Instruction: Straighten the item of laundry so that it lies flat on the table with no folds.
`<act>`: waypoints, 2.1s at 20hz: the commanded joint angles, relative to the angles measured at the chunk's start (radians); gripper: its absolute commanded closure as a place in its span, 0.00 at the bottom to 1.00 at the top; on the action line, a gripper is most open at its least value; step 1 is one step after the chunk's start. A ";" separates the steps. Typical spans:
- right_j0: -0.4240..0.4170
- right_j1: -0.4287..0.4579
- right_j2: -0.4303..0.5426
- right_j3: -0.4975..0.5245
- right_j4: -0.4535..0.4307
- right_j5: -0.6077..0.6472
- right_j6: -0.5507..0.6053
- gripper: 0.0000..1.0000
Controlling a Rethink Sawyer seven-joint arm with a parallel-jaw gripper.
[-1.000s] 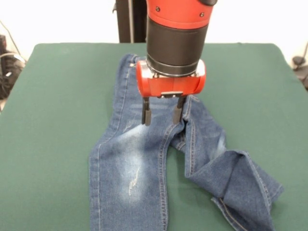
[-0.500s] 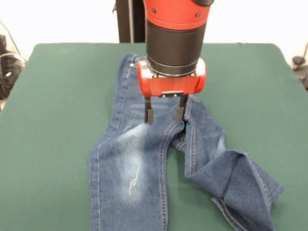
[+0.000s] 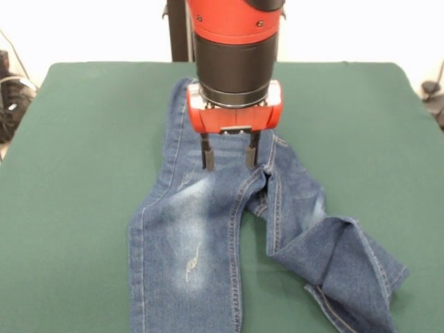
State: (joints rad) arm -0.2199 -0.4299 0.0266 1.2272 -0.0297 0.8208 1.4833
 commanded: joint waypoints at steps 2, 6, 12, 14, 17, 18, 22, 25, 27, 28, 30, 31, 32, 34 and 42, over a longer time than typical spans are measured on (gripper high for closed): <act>0.035 0.018 0.128 0.127 0.063 0.009 0.125 0.00; 0.070 0.018 0.092 0.113 0.052 0.018 0.162 0.00; 0.140 -0.003 0.019 0.112 0.007 -0.012 0.218 0.00; 0.152 -0.016 0.009 0.129 0.007 -0.016 0.223 0.00; 0.161 -0.040 -0.007 0.176 0.002 -0.066 0.225 0.00; 0.159 -0.045 -0.011 0.192 0.001 -0.080 0.222 0.00; 0.149 -0.064 -0.010 0.257 -0.009 -0.147 0.206 0.00; 0.149 -0.070 -0.015 0.286 -0.023 -0.182 0.196 0.00; 0.147 -0.076 -0.016 0.308 -0.027 -0.208 0.196 0.00; 0.147 -0.076 -0.019 0.316 -0.030 -0.219 0.194 0.00; 0.145 -0.077 -0.022 0.334 -0.035 -0.242 0.191 0.00; 0.147 -0.077 -0.025 0.340 -0.039 -0.252 0.190 0.00; 0.149 -0.076 -0.029 0.346 -0.044 -0.261 0.191 0.00; 0.148 -0.073 -0.032 0.360 -0.044 -0.279 0.193 0.00; 0.159 -0.074 -0.053 0.414 -0.052 -0.329 0.194 0.00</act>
State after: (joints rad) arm -0.0861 -0.5296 -0.0236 1.4769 -0.0424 0.5501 1.4833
